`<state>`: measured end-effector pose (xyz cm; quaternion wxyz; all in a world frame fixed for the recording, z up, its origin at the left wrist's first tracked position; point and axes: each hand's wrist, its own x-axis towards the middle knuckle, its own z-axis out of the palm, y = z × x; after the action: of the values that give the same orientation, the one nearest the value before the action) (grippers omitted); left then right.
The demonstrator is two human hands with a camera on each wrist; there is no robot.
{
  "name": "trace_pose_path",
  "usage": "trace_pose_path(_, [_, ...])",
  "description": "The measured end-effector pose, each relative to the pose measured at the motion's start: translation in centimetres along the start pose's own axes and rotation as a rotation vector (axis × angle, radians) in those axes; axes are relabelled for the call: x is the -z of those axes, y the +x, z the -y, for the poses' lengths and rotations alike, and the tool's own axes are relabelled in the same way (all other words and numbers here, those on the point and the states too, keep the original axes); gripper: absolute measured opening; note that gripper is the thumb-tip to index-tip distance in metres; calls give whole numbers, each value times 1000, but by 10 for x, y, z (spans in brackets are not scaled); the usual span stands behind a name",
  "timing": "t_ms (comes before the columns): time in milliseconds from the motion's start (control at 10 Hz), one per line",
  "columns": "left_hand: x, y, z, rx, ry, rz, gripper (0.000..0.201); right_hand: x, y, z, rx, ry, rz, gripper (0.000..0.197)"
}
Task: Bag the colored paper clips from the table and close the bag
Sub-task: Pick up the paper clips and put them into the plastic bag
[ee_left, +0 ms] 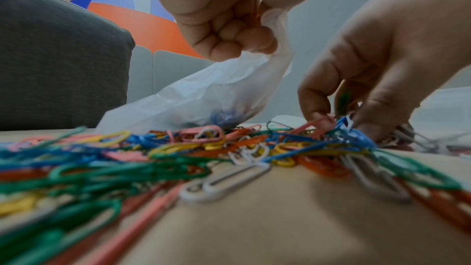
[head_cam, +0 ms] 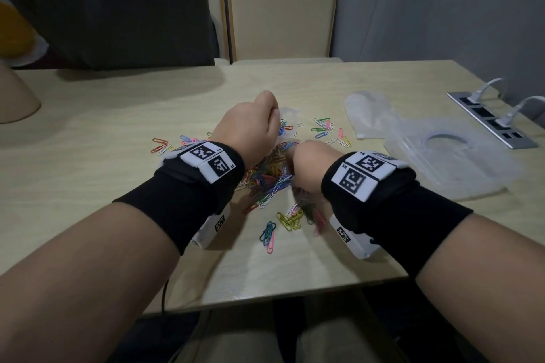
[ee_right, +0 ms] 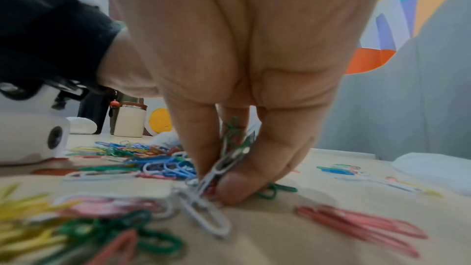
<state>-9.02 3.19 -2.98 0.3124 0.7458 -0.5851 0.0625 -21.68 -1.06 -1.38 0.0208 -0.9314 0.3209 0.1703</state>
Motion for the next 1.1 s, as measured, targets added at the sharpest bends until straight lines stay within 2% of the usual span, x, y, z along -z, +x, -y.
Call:
trace_pose_path(100, [1, 0, -1, 5, 3, 0, 18, -4, 9, -11, -68, 96, -20, 25])
trace_pose_path(200, [2, 0, 0, 12, 6, 3, 18, -2, 10, -23, -163, 315, -69, 21])
trace_pose_path(300, [2, 0, -1, 8, 3, 5, 19, 7, 7, -34, -228, 638, -190, 2])
trace_pose_path(400, [1, -1, -1, 9, -7, 9, 19, 19, 8, -42, -282, 1023, -335, 22])
trace_pose_path(500, [1, 0, -1, 10, -5, 12, 19, 29, 12, -42, -249, 1328, -336, 21])
trace_pose_path(600, [2, -1, -2, 4, -2, 13, 20, 37, 20, -31, -229, 1451, -261, 12])
trace_pose_path(700, [2, -1, -2, -1, -13, 5, 20, 38, 30, -23, -272, 1489, -226, 11])
trace_pose_path(800, [2, -1, -2, 2, -14, 7, 21, 41, 33, -20, -276, 1632, -212, 15])
trace_pose_path(900, [2, 0, -2, 17, -16, 19, 20, 52, 10, -6, -175, 990, -132, 20])
trace_pose_path(1000, [2, 0, -2, 20, -18, 21, 21, 51, 15, -9, -202, 831, -235, 24])
trace_pose_path(1100, [2, 0, -2, 15, -24, 17, 21, 44, 29, -15, -274, 713, -356, 41])
